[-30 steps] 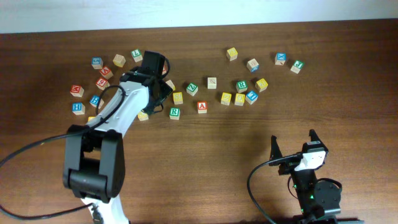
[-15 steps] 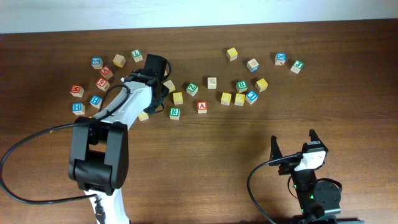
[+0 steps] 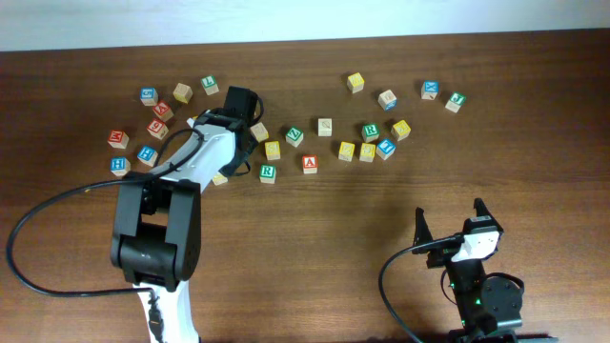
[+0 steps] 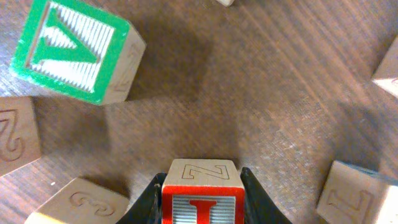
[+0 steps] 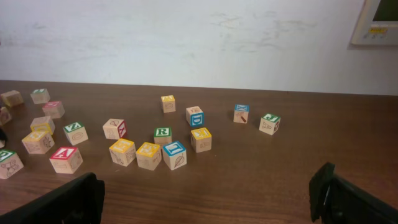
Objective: Spell out ICRA
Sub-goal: 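Lower the left gripper and grasp the red I block, then carry the I block forward and set it down on the open table, then release the I block and move the left gripper to the yellow C block, then grasp the yellow C block with the left gripper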
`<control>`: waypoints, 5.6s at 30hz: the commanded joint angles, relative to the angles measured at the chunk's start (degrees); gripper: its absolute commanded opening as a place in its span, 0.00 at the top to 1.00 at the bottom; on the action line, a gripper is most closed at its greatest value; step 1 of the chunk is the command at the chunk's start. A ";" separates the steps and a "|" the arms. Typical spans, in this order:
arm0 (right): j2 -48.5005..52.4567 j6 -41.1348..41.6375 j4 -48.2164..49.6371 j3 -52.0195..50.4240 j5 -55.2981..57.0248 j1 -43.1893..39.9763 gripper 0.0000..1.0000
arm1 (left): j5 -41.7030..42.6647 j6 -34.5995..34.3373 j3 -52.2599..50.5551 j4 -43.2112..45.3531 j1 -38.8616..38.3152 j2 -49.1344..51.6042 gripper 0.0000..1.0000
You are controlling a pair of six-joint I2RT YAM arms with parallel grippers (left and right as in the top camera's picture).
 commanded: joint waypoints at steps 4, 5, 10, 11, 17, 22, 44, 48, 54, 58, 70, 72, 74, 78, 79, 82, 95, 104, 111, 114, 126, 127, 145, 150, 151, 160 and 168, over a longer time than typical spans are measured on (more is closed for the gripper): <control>-0.42 -0.24 -0.22 -0.42 0.63 -0.37 0.02 | 1.16 4.13 1.57 -7.39 0.02 -9.18 0.80; -0.42 -0.24 -0.22 -0.42 0.66 -0.37 0.02 | 2.80 4.15 1.57 -9.31 0.04 -11.56 0.79; -0.42 -0.24 -0.22 -0.42 0.66 -0.37 0.02 | 17.70 17.90 1.55 -23.39 -0.72 -24.35 0.81; -0.42 -0.24 -0.22 -0.42 0.66 -0.37 0.02 | 18.32 19.17 1.53 -25.92 -1.29 -25.20 0.81; -0.42 -0.24 -0.22 -0.42 0.66 -0.37 0.02 | 18.21 21.70 -7.65 -31.85 -14.45 -26.25 0.82; -0.42 -0.24 -0.22 -0.42 0.66 -0.37 0.02 | 12.37 20.09 -23.93 -11.52 -19.26 -26.21 0.82; -0.42 -0.24 -0.22 -0.42 0.66 -0.37 0.02 | 6.75 39.45 -35.21 7.96 -10.95 -25.57 0.77; -0.42 -0.24 -0.22 -0.42 0.66 -0.37 0.02 | 6.54 39.58 -35.21 7.93 -10.93 -25.57 0.75; -0.42 -0.24 -0.22 -0.42 0.66 -0.37 0.02 | 6.62 35.30 -35.21 8.52 -10.95 -25.57 0.75; -0.42 -0.24 -0.22 -0.42 0.66 -0.37 0.02 | 6.56 35.30 -35.21 8.37 -10.95 -25.57 0.75; -0.42 -0.24 -0.22 -0.42 0.66 -0.37 0.02 | 7.28 35.30 -30.18 2.84 -10.93 -29.70 0.53; -0.42 -0.24 -0.22 -0.42 0.66 -0.37 0.02 | 7.28 35.30 -26.21 -1.51 -10.93 -32.26 0.53; -0.42 -0.24 -0.22 -0.42 0.66 -0.37 0.02 | 7.28 35.30 -21.40 -5.27 -10.93 -35.43 0.50; -0.42 -0.24 -0.22 -0.42 0.66 -0.37 0.02 | 7.19 35.30 -10.69 -12.15 -10.40 -41.55 0.32; -0.42 -0.24 -0.22 -0.42 0.63 -0.37 0.02 | 7.19 34.60 -9.05 -12.79 -8.46 -43.41 0.32; -0.42 -0.24 -0.22 -0.42 0.66 -0.37 0.02 | 8.20 25.31 -8.94 -14.29 2.29 -46.03 0.06; -0.42 -0.24 -0.22 -0.42 0.66 -0.37 0.02 | 11.45 25.86 -9.07 -22.88 8.83 -45.29 0.01; -0.42 -0.24 -0.22 -0.42 0.66 -0.37 0.02 | 21.07 28.15 -9.07 -21.31 16.63 -38.36 0.08; -0.42 -0.24 -0.22 -0.42 0.63 -0.37 0.02 | 14.51 30.86 -9.07 -21.31 6.47 -26.73 0.01; -0.42 -0.24 -0.22 -0.42 0.66 -0.37 0.02 | 13.86 30.84 -9.07 -21.73 6.38 -26.36 0.02; -0.42 -0.24 -0.22 -0.42 0.66 -0.37 0.02 | 12.33 30.67 -9.05 -18.95 6.67 -24.61 0.01; -0.42 -0.24 -0.22 -0.42 0.66 -0.37 0.02 | 12.33 30.67 -9.07 -18.95 6.67 -24.59 0.01; -0.42 -0.24 -0.22 -0.42 0.66 -0.37 0.02 | 13.64 30.03 -9.40 -12.85 5.92 -13.62 0.34; -0.42 -0.24 -0.22 -0.42 0.63 -0.37 0.02 | 10.99 30.05 -9.40 -10.25 5.92 -10.58 0.28; -0.42 -0.24 -0.22 -0.42 0.63 -0.37 0.02 | 9.44 30.03 -9.40 -9.49 5.92 -10.01 0.27; -0.42 -0.24 -0.22 -0.42 0.66 -0.37 0.02 | 9.29 30.03 -9.40 -4.04 5.92 -7.02 0.38; -0.42 -0.24 -0.22 -0.42 0.66 -0.37 0.02 | 9.03 30.05 -9.38 1.86 5.92 -6.34 0.47</control>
